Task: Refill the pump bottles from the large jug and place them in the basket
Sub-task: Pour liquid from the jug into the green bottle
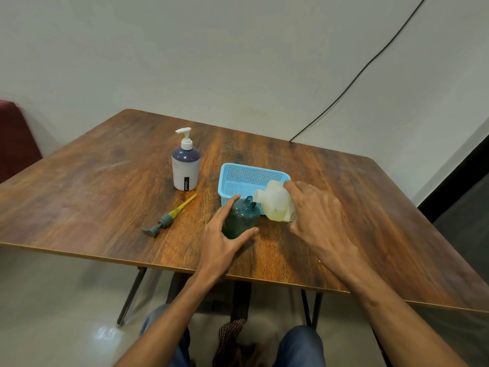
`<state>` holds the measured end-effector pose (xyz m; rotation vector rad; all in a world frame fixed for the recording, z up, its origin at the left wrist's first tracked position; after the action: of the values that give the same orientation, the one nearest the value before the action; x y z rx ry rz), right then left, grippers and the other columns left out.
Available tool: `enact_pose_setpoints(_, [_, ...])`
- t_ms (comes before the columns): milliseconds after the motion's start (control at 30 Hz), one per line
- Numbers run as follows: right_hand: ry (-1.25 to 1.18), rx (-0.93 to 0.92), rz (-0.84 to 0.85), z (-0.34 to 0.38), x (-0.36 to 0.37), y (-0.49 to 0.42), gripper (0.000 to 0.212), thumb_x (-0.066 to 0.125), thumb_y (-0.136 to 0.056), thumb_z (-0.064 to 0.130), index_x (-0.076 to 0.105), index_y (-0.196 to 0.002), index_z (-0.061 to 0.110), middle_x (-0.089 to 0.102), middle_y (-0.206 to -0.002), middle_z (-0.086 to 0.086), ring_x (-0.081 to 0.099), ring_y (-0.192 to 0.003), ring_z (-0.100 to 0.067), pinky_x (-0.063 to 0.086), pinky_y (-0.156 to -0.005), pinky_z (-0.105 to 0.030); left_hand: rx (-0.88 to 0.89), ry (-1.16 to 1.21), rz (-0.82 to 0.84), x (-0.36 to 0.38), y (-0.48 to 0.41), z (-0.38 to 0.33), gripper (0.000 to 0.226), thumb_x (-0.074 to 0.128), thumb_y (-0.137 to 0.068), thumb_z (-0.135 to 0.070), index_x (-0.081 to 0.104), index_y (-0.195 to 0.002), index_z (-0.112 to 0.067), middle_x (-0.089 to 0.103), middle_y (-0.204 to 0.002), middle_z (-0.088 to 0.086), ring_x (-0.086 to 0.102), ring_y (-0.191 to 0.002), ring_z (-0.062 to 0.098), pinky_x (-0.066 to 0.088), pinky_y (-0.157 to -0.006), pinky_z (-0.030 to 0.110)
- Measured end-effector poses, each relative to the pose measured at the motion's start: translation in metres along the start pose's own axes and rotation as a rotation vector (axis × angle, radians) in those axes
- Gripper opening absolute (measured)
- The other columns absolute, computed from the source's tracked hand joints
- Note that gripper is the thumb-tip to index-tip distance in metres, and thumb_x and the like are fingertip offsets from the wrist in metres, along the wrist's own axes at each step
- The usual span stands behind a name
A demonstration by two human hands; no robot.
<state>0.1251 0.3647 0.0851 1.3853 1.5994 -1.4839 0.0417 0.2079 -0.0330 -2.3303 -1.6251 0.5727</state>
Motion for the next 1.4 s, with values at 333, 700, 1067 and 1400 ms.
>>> enact_pose_setpoints(333, [-0.007, -0.002, 0.002, 0.0000, -0.0005, 0.0004, 0.073, 0.086, -0.070, 0.030, 0.051, -0.134, 0.018, 0.067, -0.122, -0.009, 0.066, -0.101, -0.028, 0.056, -0.078, -0.042, -0.007, -0.002, 0.006, 0.0004, 0.0007, -0.0005, 0.084, 0.084, -0.075, -0.044, 0.041, -0.147, -0.047, 0.045, -0.133, -0.040, 0.045, -0.129, -0.011, 0.049, -0.106, 0.025])
enact_pose_setpoints(700, [-0.001, 0.002, 0.020, 0.0002, -0.0018, 0.0007, 0.075, 0.087, -0.067, 0.028, 0.052, -0.133, 0.017, 0.068, -0.122, -0.010, 0.067, -0.099, -0.029, 0.056, -0.075, -0.041, -0.002, 0.004, 0.000, 0.0001, 0.0002, -0.0002, 0.085, 0.086, -0.075, -0.041, 0.042, -0.148, -0.044, 0.049, -0.141, -0.026, 0.047, -0.131, -0.006, 0.049, -0.107, 0.029])
enact_pose_setpoints(1067, [-0.004, -0.002, 0.018, 0.0008, -0.0024, 0.0004, 0.076, 0.088, -0.068, 0.031, 0.051, -0.133, 0.018, 0.067, -0.123, -0.009, 0.067, -0.101, -0.029, 0.055, -0.077, -0.040, -0.012, 0.003, 0.003, 0.0002, 0.0002, 0.0018, 0.085, 0.085, -0.076, -0.044, 0.042, -0.150, -0.042, 0.049, -0.144, -0.023, 0.046, -0.132, -0.004, 0.049, -0.108, 0.032])
enact_pose_setpoints(1400, [-0.026, 0.008, 0.025, 0.0018, -0.0031, 0.0003, 0.075, 0.087, -0.068, 0.029, 0.051, -0.133, 0.018, 0.067, -0.123, -0.010, 0.066, -0.103, -0.030, 0.055, -0.083, -0.044, -0.016, -0.003, 0.003, 0.0008, 0.0001, 0.0014, 0.085, 0.085, -0.076, -0.044, 0.041, -0.149, -0.045, 0.046, -0.139, -0.032, 0.045, -0.131, -0.007, 0.049, -0.107, 0.031])
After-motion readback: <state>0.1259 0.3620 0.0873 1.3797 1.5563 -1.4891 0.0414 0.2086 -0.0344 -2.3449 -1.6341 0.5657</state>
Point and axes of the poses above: each hand's wrist, its own y-axis away from the middle knuckle, its own x-axis out of the palm, z = x × y, the point moved 5 cm from there along -y, towards the middle knuckle
